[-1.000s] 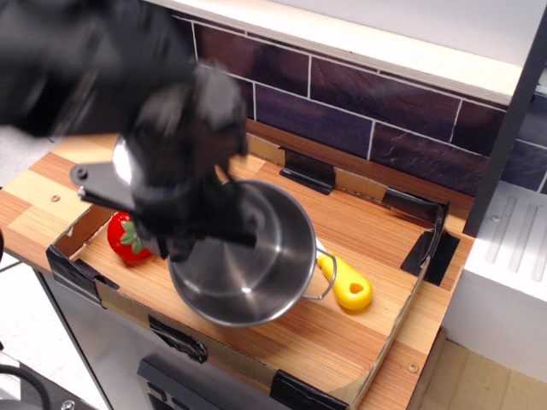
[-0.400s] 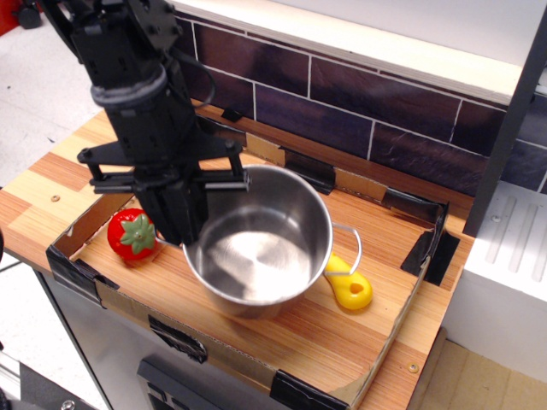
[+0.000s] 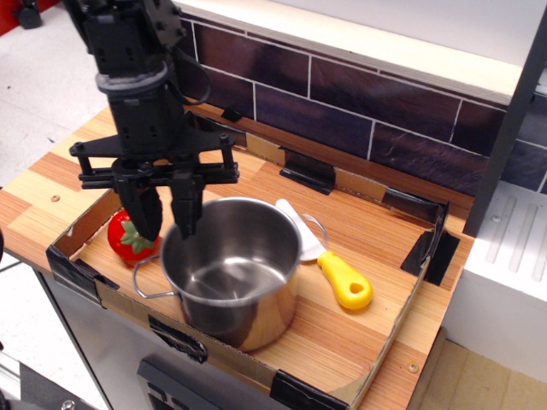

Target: Upright metal pot

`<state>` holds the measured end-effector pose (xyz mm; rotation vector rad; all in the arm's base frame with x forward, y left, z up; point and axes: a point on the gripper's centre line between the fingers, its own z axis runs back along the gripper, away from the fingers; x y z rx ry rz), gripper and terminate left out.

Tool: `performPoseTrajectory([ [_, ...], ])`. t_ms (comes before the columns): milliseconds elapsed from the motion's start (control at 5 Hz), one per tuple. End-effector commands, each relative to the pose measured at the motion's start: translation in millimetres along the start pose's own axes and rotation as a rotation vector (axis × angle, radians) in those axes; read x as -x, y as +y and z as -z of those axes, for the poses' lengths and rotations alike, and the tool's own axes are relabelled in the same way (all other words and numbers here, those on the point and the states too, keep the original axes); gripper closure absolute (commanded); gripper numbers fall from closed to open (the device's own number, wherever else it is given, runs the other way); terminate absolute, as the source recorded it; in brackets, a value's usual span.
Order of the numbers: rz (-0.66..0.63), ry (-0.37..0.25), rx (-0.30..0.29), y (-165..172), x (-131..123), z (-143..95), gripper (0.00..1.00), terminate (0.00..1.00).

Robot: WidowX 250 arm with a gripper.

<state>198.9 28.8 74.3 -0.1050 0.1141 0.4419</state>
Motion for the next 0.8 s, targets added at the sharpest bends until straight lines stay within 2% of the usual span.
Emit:
performPoseTrajectory([
  [0, 0.029, -0.101, -0.018, 4, -1, -12, 0.0, 0.0],
  [200, 0.093, -0.255, -0.071, -5, 4, -35, 0.0, 0.0],
  [400, 0.1, -0.355, -0.06, -16, 11, -76, 0.0, 0.0],
  [600, 0.094, -0.363, -0.012, -25, 13, -102, 0.0, 1.0],
])
